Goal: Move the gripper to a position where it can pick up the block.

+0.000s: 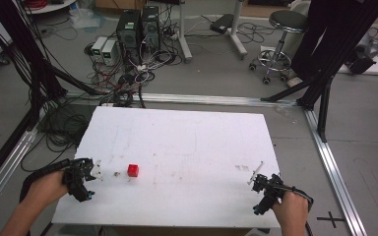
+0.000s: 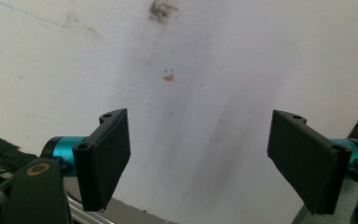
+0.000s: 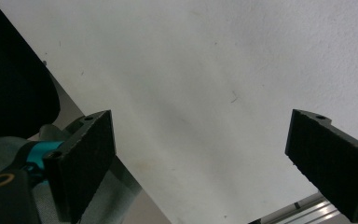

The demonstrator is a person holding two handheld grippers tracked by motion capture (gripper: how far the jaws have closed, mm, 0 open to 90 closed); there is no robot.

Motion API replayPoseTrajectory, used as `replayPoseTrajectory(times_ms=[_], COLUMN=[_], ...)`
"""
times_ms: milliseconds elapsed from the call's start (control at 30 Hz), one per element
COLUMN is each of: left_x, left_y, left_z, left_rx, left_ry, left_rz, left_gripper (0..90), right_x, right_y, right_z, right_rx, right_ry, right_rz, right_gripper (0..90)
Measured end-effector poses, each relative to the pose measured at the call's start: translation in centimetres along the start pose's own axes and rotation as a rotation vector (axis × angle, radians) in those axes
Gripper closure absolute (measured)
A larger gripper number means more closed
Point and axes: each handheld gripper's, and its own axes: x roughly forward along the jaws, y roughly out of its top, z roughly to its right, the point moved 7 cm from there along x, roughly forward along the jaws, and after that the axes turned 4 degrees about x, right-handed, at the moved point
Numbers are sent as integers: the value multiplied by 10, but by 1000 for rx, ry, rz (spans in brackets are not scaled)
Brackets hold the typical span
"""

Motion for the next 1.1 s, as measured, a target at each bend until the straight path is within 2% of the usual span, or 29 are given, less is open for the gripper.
replayPoseTrajectory(times_ms=[200, 333, 500, 633, 700, 767, 800, 833, 900, 933, 967, 1100], left_x=[-6, -9, -13, -12, -11, -10, -10, -9, -8, -9, -8, -7], left_y=[8, 16, 26, 30, 35, 36, 37, 39, 40, 41, 44, 48], left_z=[-12, -22, -31, -36, -40, -41, -42, -43, -43, -43, -44, -46], left_rx=[48, 63, 111, 119, 141, 140, 153, 165, 167, 175, 183, 188], left_ry=[-3, 8, -5, -6, -15, -19, -17, -39, -41, -39, -55, -49], left_rz=[-5, -1, -4, -3, -2, -3, -4, -13, -9, -14, -12, -12], left_gripper=[215, 215, 215, 215, 215, 215, 215, 215, 215, 215, 215, 215], right_x=[-2, -3, -4, -4, -4, -5, -5, -5, -5, -6, -6, -6], right_y=[0, 0, -1, -1, -1, -1, -1, 0, 1, 1, 1, 0], right_z=[0, 1, 1, 1, 0, 0, 0, 0, 1, 0, 0, 0], right_rx=[6, 0, 4, 6, 5, 4, 5, 2, -11, -2, -3, 0], right_ry=[0, -4, -2, 0, 1, 2, 1, 2, -1, 1, 1, 2], right_rz=[12, 18, 23, 31, 29, 26, 29, 27, 31, 30, 31, 32], right_gripper=[77, 77, 77, 77, 77, 77, 77, 77, 77, 77, 77, 77])
